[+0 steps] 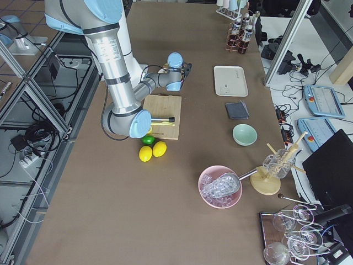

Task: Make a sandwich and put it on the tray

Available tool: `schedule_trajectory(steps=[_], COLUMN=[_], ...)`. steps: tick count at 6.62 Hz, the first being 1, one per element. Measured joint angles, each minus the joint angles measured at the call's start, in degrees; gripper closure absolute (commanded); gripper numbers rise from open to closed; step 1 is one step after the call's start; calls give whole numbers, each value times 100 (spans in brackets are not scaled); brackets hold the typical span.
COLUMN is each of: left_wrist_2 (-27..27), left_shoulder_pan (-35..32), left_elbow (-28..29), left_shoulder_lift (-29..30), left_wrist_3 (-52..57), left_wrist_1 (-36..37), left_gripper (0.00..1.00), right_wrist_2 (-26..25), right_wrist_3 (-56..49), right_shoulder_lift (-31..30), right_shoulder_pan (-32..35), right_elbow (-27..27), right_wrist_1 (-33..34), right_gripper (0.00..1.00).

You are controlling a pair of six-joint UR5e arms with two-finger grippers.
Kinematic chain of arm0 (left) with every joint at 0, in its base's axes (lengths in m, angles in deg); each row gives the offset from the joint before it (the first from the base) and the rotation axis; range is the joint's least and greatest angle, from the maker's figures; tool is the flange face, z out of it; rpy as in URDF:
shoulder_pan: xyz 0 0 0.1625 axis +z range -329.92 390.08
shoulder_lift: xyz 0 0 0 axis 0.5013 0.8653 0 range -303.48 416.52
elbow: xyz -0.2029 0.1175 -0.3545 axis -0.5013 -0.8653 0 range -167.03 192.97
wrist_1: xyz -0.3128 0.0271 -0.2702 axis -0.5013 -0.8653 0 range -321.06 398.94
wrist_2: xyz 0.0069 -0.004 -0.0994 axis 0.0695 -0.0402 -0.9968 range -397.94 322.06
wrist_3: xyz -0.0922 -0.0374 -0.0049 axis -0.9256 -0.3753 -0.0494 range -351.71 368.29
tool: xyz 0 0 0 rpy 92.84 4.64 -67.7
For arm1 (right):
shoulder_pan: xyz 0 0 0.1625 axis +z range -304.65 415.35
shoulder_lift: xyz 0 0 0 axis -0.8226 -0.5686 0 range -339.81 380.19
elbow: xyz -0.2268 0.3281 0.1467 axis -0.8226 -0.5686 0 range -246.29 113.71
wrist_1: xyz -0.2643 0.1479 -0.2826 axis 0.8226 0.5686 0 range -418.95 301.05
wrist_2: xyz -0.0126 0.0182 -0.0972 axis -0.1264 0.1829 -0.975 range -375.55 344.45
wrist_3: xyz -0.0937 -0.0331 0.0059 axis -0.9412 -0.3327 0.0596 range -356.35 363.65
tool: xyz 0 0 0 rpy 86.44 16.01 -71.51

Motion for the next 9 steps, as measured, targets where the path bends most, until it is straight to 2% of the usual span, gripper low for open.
schedule_trajectory(steps=[3, 4, 5, 6, 9], left_wrist_2=[0, 0, 2, 4, -59], left_shoulder_pan=[0, 0, 0, 0, 104], left_elbow=[2, 0, 2, 6, -10], left_shoulder_lift=[20, 26, 30, 32, 129], left_wrist_3=[-23, -28, -30, -31, -249], left_wrist_1=[0, 0, 0, 2, 3], left_gripper=[2, 2, 3, 2, 3], right_wrist_2=[-404, -519, -556, -561, -452], right_wrist_3=[240, 254, 245, 222, 16], right_shoulder_lift=[-180, -191, -213, -246, -287], right_shoulder_pan=[-305, -393, -434, -452, -301], right_elbow=[-282, -320, -334, -341, -285], right_wrist_1=[-654, -736, -781, -807, -803], right_gripper=[100, 64, 8, 0, 0])
